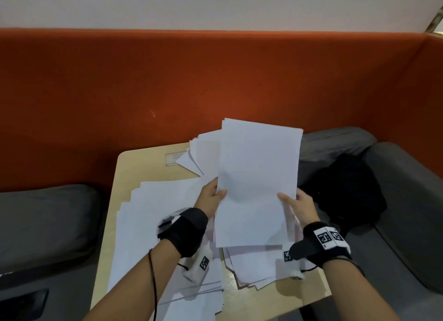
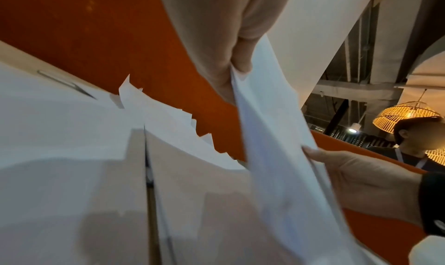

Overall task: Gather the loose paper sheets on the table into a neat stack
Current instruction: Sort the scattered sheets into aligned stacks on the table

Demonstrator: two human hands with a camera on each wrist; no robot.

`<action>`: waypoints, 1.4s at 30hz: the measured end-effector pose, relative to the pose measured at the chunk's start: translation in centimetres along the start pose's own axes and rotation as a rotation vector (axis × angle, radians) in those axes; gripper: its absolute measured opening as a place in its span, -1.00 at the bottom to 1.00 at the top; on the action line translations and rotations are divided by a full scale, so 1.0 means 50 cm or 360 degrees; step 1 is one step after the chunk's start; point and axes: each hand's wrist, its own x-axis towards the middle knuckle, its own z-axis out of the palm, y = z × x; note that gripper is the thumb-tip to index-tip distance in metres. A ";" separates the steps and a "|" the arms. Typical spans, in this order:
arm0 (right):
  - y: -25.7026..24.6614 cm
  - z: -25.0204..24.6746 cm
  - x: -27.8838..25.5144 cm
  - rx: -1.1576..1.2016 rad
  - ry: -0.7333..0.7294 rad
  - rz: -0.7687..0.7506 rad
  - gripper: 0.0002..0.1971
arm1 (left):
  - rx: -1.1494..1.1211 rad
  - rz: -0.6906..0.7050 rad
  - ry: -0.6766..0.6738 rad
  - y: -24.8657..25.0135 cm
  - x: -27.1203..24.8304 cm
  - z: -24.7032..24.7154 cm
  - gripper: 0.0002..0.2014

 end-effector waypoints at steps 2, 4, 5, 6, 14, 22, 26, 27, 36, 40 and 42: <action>-0.018 -0.006 0.005 0.0047 -0.0049 -0.0180 -0.80 | -0.0057 0.0064 0.0021 0.018 0.004 -0.005 -0.62; -0.040 -0.008 0.006 0.0091 -0.0040 -0.0331 -0.82 | -0.0085 0.0145 0.0058 0.034 0.011 -0.007 -0.66; -0.051 -0.006 0.005 0.0112 -0.0037 -0.0382 -0.82 | -0.0092 0.0181 0.0072 0.042 0.014 -0.007 -0.67; -0.060 -0.004 0.005 0.0136 -0.0030 -0.0420 -0.83 | -0.0100 0.0208 0.0086 0.049 0.017 -0.006 -0.67; -0.056 -0.005 0.007 0.0030 -0.0148 -0.0467 -0.86 | 0.0033 0.0197 0.0139 0.048 0.024 0.007 -0.70; -0.041 -0.020 0.053 -0.0367 -0.0393 -0.0154 -0.88 | 0.0194 0.0047 0.0344 0.034 0.046 0.004 -0.73; -0.039 -0.022 0.063 -0.0569 -0.0545 -0.0002 -0.91 | 0.0196 0.0062 0.0563 0.065 0.057 -0.030 -0.77; -0.032 -0.022 0.067 -0.0632 -0.0550 0.0041 -0.86 | 0.0218 0.0031 0.0602 0.068 0.055 -0.042 -0.77; 0.042 -0.012 0.102 -0.1891 -0.0364 0.0202 -0.40 | 0.0800 -0.0514 0.0942 -0.003 -0.031 -0.208 -0.68; 0.053 0.018 0.084 -0.2077 -0.0221 0.0243 -0.20 | 0.1084 -0.0744 0.1008 -0.049 -0.083 -0.251 -0.73; 0.050 0.024 0.080 -0.2088 -0.0202 0.0258 -0.14 | 0.1217 -0.0833 0.1007 -0.071 -0.102 -0.265 -0.74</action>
